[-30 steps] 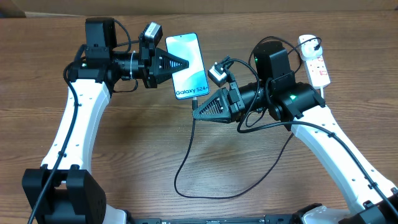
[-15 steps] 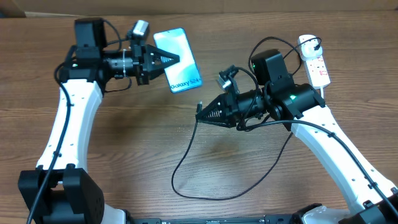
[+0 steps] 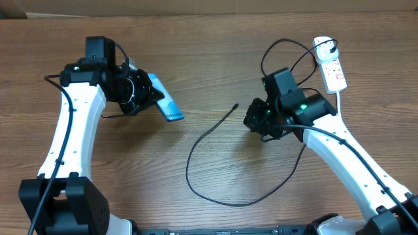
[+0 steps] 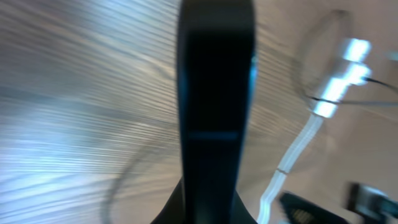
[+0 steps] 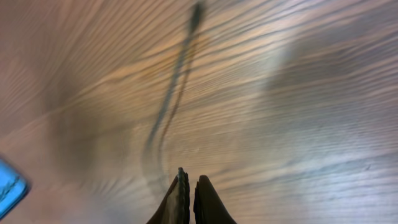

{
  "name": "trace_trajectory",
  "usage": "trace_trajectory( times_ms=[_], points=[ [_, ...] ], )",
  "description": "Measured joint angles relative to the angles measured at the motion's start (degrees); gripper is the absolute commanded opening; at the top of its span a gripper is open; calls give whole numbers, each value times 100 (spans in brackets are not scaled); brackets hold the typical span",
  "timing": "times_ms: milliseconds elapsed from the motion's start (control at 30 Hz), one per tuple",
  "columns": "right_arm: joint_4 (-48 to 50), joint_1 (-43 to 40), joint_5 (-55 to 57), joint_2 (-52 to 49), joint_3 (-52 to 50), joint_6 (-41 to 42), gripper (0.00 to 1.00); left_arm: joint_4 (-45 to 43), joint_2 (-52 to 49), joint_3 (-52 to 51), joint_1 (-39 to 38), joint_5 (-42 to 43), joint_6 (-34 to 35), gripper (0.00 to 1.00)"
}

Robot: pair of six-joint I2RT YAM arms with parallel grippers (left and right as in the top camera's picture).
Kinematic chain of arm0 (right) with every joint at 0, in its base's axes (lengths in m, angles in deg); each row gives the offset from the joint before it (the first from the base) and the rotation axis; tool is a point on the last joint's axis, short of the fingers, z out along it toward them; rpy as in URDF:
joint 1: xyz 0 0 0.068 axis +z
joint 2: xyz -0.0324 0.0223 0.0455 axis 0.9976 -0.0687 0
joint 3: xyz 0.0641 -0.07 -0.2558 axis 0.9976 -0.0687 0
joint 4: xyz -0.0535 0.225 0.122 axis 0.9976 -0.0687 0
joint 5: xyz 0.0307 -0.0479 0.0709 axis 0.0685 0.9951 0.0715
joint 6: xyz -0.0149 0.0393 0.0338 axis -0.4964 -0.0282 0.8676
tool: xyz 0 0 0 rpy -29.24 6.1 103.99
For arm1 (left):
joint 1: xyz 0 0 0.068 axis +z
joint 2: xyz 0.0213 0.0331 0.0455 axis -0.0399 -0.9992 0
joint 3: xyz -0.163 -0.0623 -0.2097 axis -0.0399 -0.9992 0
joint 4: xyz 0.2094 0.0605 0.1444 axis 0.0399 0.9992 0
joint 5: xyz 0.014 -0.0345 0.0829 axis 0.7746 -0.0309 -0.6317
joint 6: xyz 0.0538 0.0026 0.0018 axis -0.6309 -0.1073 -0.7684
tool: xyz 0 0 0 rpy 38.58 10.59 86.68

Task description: Plug charger to phone and switch on socket

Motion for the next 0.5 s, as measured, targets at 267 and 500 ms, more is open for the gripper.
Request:
trace_trajectory(
  times_ms=[267,500],
  points=[
    [782,0,424,-564,-855,411,7,107,0,0,-645,-1488,-125,4],
    [1663,0,-87,-907,-922,271,55,96,0,-39,-1038,-2531,57,4]
  ],
)
